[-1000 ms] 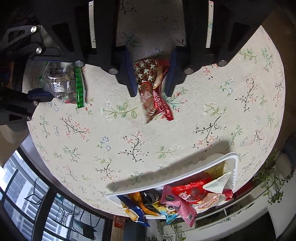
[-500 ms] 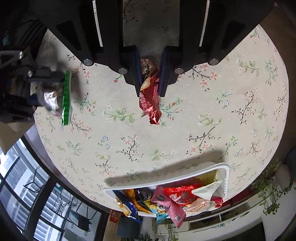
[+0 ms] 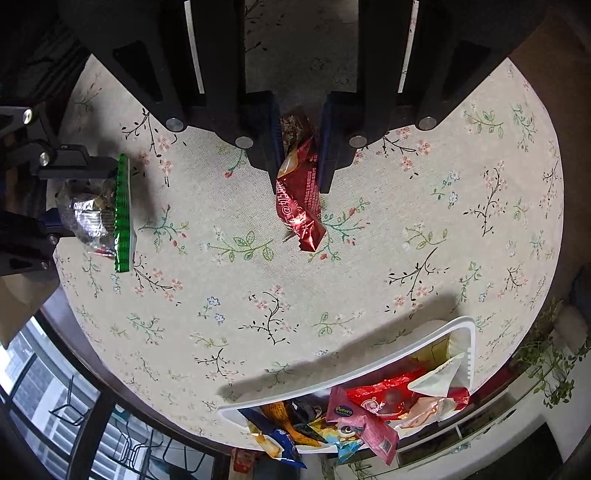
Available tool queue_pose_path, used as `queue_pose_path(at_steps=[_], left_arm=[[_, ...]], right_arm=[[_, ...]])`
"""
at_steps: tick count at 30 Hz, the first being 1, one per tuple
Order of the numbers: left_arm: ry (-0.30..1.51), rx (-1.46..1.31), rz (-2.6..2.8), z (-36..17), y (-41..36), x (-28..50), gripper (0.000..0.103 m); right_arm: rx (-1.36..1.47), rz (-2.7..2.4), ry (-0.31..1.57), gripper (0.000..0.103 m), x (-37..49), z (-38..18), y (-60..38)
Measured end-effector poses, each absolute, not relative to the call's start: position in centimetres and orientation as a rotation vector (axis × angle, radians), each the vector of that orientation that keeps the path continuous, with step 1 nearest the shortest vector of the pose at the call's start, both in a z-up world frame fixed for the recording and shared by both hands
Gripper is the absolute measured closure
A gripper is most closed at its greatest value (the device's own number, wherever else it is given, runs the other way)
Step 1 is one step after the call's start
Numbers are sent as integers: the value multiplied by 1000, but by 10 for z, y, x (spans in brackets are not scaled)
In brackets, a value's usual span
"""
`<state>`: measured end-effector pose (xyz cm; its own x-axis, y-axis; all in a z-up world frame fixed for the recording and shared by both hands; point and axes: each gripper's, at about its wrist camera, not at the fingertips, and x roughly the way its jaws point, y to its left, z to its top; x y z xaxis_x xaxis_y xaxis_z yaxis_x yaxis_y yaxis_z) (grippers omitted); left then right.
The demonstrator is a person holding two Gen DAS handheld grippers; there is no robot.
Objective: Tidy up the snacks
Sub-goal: 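Lift the chocolate wrapper and nut bag and carry them over the tray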
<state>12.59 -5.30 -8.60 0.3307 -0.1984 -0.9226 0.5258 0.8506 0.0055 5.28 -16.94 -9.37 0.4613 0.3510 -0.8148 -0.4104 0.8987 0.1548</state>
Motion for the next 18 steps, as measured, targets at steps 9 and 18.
queue_pose_path(at_steps=[9, 18], left_arm=[[1092, 146, -499, -65, -36, 123, 91], [1002, -38, -484, -23, -17, 152, 91]], right_arm=[[29, 426, 956, 72, 65, -76, -202], [58, 388, 874, 72, 100, -30, -230]])
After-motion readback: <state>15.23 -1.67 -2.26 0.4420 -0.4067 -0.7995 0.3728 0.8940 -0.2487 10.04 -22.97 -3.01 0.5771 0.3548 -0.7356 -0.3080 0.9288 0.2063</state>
